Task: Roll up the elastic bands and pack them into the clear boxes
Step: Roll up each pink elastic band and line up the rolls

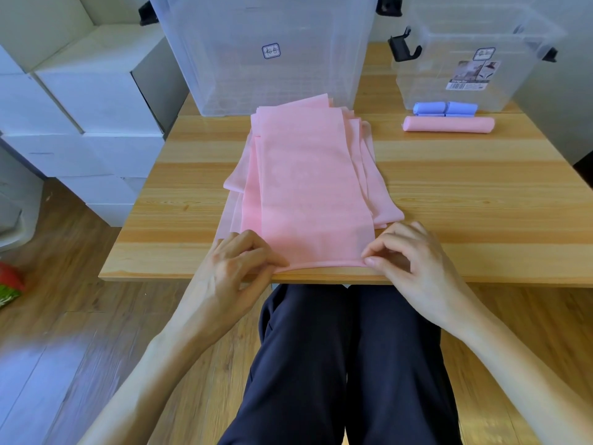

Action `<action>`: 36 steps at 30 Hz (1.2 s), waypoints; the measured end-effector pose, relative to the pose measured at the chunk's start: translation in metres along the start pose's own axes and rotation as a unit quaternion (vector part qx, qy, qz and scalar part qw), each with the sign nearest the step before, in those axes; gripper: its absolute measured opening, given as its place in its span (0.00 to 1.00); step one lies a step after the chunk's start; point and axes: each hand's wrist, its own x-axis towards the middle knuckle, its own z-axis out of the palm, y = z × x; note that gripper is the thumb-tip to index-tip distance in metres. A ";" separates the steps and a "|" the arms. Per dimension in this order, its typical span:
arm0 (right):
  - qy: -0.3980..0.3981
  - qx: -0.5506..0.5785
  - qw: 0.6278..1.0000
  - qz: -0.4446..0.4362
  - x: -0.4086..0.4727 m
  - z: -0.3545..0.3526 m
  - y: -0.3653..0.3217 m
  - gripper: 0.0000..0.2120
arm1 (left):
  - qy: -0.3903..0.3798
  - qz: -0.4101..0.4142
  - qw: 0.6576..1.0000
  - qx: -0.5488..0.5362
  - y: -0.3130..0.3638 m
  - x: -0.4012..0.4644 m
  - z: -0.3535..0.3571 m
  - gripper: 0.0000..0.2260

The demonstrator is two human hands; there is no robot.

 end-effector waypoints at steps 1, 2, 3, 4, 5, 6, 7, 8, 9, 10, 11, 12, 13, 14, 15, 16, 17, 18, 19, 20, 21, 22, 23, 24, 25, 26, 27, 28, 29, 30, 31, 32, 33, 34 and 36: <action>0.003 -0.005 1.000 -0.010 -0.002 0.001 0.003 0.03 | 0.006 0.004 1.000 0.003 -0.001 -0.002 0.001 0.12; 0.006 -0.008 1.000 -0.017 -0.004 0.002 0.004 0.03 | 0.011 0.005 1.000 0.002 -0.002 -0.004 0.002 0.12; 0.010 -0.006 1.000 -0.020 -0.005 0.003 0.006 0.05 | 0.014 0.000 1.000 -0.002 -0.002 -0.005 0.002 0.12; 0.018 -0.001 1.000 -0.020 -0.007 0.005 0.007 0.07 | 0.017 -0.009 1.000 -0.012 -0.001 -0.006 0.003 0.12; 0.031 0.007 0.999 -0.019 -0.007 0.006 0.007 0.09 | 0.022 -0.018 0.999 -0.024 -0.001 -0.006 0.004 0.11; 0.042 0.015 0.999 -0.016 -0.006 0.007 0.006 0.11 | 0.027 -0.027 0.999 -0.035 -0.001 -0.006 0.004 0.10; 0.049 0.020 0.999 -0.012 -0.004 0.008 0.005 0.12 | 0.028 -0.035 0.998 -0.044 -0.001 -0.005 0.005 0.10; 0.049 0.020 0.999 -0.009 -0.003 0.009 0.005 0.12 | 0.025 -0.040 0.998 -0.049 -0.002 -0.004 0.005 0.10; 0.045 0.014 0.999 -0.008 -0.001 0.009 0.005 0.12 | 0.018 -0.043 0.998 -0.048 -0.003 -0.003 0.005 0.09; 0.038 0.005 0.999 -0.007 0.000 0.008 0.004 0.12 | 0.010 -0.043 0.998 -0.043 -0.003 -0.003 0.003 0.08; 0.030 -0.003 1.000 -0.005 0.000 0.007 0.004 0.13 | 0.001 -0.042 0.998 -0.038 -0.003 -0.002 0.001 0.07; 0.021 -0.010 1.000 -0.001 -0.001 0.005 0.004 0.13 | -0.007 -0.044 0.998 -0.036 -0.003 -0.002 -0.001 0.06; 0.012 -0.015 1.000 0.004 -0.001 0.003 0.003 0.12 | -0.014 -0.048 0.998 -0.037 -0.003 -0.002 -0.003 0.06; 0.004 -0.019 1.000 0.011 -0.002 0.002 0.002 0.11 | -0.021 -0.054 0.998 -0.041 -0.002 -0.001 -0.004 0.05; -0.004 -0.023 0.999 0.021 -0.001 0.000 0.001 0.08 | -0.025 -0.059 0.997 -0.041 -0.001 -0.001 -0.005 0.05; -0.009 -0.026 0.999 0.031 0.000 -0.001 0.000 0.06 | -0.025 -0.060 0.997 -0.038 -0.001 0.000 -0.006 0.04; -0.010 -0.027 0.999 0.038 0.001 -0.001 -0.001 0.06 | -0.023 -0.059 0.997 -0.032 0.000 0.001 -0.005 0.04; -0.006 -0.024 0.999 0.042 0.002 -0.002 -0.002 0.06 | -0.019 -0.057 0.998 -0.027 0.001 0.001 -0.005 0.04; 0.000 -0.018 0.999 0.044 0.004 -0.002 -0.002 0.07 | -0.015 -0.056 0.998 -0.024 0.001 0.001 -0.004 0.05; 0.006 -0.007 0.999 0.046 0.005 -0.002 -0.002 0.08 | -0.011 -0.054 0.998 -0.023 0.001 0.001 -0.003 0.05; 0.012 0.003 0.999 0.045 0.005 -0.001 -0.002 0.09 | -0.006 -0.052 0.998 -0.023 0.001 0.001 -0.002 0.05; 0.018 0.012 0.999 0.042 0.005 0.000 -0.001 0.09 | -0.003 -0.048 0.999 -0.023 0.001 0.001 -0.002 0.06; 0.023 0.018 0.999 0.036 0.005 0.001 0.000 0.09 | 0.000 -0.043 0.999 -0.020 0.001 0.001 -0.001 0.06; 0.028 0.022 0.999 0.028 0.004 0.002 0.002 0.08 | 0.003 -0.036 0.999 -0.014 0.001 0.000 0.000 0.06; 0.033 0.021 0.999 0.019 0.002 0.003 0.003 0.07 | 0.009 -0.028 1.000 -0.004 0.002 0.000 0.001 0.07; 0.037 0.017 0.999 0.010 0.001 0.003 0.005 0.06 | 0.015 -0.022 1.000 0.005 0.002 -0.001 0.002 0.07; 0.039 0.015 0.999 0.002 -0.001 0.002 0.006 0.07 | 0.019 -0.020 1.000 0.008 0.003 -0.001 0.003 0.07; 0.040 0.018 0.999 -0.001 -0.003 0.002 0.007 0.08 | 0.023 -0.022 0.999 0.006 0.003 -0.002 0.003 0.07; 0.044 0.024 0.999 -0.002 -0.004 0.001 0.008 0.08 | 0.025 -0.027 0.999 0.001 0.003 -0.002 0.004 0.07; 0.048 0.030 0.998 0.000 -0.005 0.002 0.008 0.07 | 0.027 -0.034 0.999 -0.004 0.002 -0.002 0.004 0.07; 0.050 0.034 0.998 0.004 -0.005 0.002 0.007 0.05 | 0.030 -0.040 0.999 -0.009 0.001 -0.002 0.005 0.07; 0.050 0.037 0.998 0.010 -0.004 0.002 0.007 0.03 | 0.030 -0.045 0.998 -0.014 0.000 -0.002 0.005 0.07; 0.048 0.034 0.998 0.013 -0.003 0.002 0.006 0.02 | 0.028 -0.049 0.998 -0.019 -0.001 -0.001 0.005 0.07; 0.044 0.027 0.999 0.014 -0.002 0.002 0.006 0.00 | 0.023 -0.051 0.998 -0.021 -0.001 0.000 0.004 0.08; 0.027 0.011 0.999 0.014 -0.001 -0.001 0.007 0.01 | 0.010 -0.053 0.998 -0.018 0.000 0.000 0.001 0.10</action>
